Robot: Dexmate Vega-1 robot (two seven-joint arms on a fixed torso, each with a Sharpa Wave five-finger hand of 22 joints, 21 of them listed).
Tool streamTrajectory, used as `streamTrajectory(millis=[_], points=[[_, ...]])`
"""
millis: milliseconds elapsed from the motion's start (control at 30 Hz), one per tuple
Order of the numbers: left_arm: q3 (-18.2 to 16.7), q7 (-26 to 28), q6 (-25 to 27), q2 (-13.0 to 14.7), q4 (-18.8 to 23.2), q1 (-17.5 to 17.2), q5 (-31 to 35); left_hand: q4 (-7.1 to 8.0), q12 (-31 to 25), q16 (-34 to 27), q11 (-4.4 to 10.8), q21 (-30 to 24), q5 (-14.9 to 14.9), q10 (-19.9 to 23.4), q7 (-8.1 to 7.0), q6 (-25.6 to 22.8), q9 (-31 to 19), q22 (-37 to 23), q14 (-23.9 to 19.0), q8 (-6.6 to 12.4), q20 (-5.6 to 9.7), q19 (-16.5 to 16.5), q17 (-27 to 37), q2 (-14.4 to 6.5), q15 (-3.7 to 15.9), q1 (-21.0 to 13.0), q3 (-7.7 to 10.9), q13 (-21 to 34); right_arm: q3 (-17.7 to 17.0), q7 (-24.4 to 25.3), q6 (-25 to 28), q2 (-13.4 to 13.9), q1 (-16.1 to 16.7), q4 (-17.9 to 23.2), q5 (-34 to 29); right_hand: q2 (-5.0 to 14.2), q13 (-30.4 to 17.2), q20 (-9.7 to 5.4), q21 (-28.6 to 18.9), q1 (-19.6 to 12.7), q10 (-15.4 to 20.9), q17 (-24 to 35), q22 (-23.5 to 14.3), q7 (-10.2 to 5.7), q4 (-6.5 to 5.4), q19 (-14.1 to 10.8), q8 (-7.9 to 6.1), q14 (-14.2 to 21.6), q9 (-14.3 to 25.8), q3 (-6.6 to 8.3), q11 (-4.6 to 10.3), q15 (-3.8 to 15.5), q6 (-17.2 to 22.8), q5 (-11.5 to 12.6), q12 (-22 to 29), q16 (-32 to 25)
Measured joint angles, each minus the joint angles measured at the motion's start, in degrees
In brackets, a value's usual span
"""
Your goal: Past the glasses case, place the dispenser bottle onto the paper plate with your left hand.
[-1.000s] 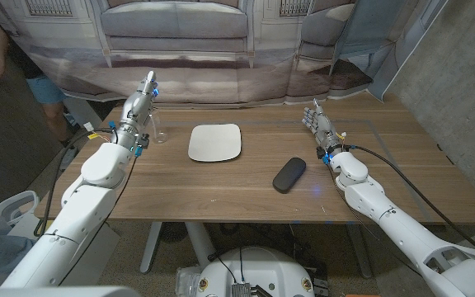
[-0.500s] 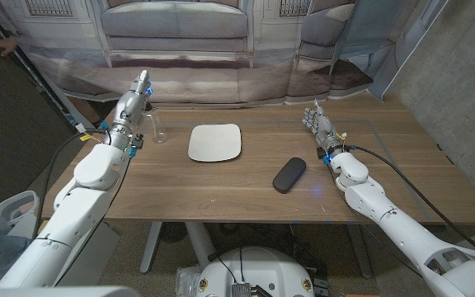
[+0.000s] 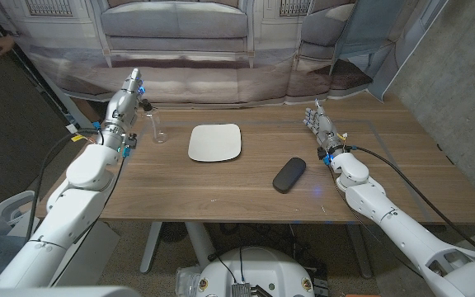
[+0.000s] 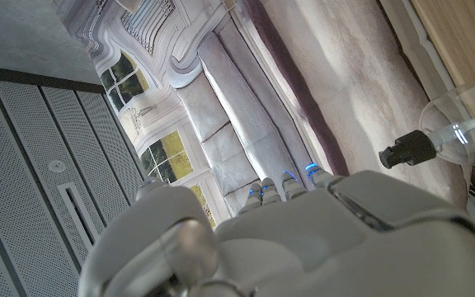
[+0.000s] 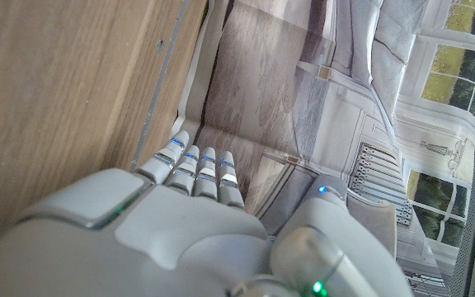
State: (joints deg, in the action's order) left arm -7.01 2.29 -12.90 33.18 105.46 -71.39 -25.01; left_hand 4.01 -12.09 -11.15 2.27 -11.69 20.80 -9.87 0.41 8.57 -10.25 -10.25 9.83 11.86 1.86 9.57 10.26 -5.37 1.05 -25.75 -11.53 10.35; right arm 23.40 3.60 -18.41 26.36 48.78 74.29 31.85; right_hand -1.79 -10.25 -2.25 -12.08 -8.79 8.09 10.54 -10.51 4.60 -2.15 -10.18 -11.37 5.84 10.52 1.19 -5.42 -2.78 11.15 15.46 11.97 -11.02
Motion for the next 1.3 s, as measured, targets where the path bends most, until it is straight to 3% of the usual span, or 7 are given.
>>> streamTrajectory(millis=[1300], points=[[-5.64, 0.02, -0.24, 0.21, 1.20, -4.02, -1.03, -0.08, 0.23, 0.00, -0.21, 0.00, 0.00, 0.21, 0.09, -0.51, 0.00, 0.00, 0.00, -0.01, 0.00, 0.00, 0.00, -0.23, 0.00, -0.22, -0.40, 0.00, 0.87, 0.83, 0.77, -0.85, -0.59, 0.06, -0.92, 0.53, 0.00, -0.22, 0.00, -0.06, 0.62, -0.01, 0.00, 0.00, 0.00, -0.22, 0.00, -0.01, 0.00, 0.01, -0.01, 0.00, 0.00, 0.00, 0.00, 0.00]])
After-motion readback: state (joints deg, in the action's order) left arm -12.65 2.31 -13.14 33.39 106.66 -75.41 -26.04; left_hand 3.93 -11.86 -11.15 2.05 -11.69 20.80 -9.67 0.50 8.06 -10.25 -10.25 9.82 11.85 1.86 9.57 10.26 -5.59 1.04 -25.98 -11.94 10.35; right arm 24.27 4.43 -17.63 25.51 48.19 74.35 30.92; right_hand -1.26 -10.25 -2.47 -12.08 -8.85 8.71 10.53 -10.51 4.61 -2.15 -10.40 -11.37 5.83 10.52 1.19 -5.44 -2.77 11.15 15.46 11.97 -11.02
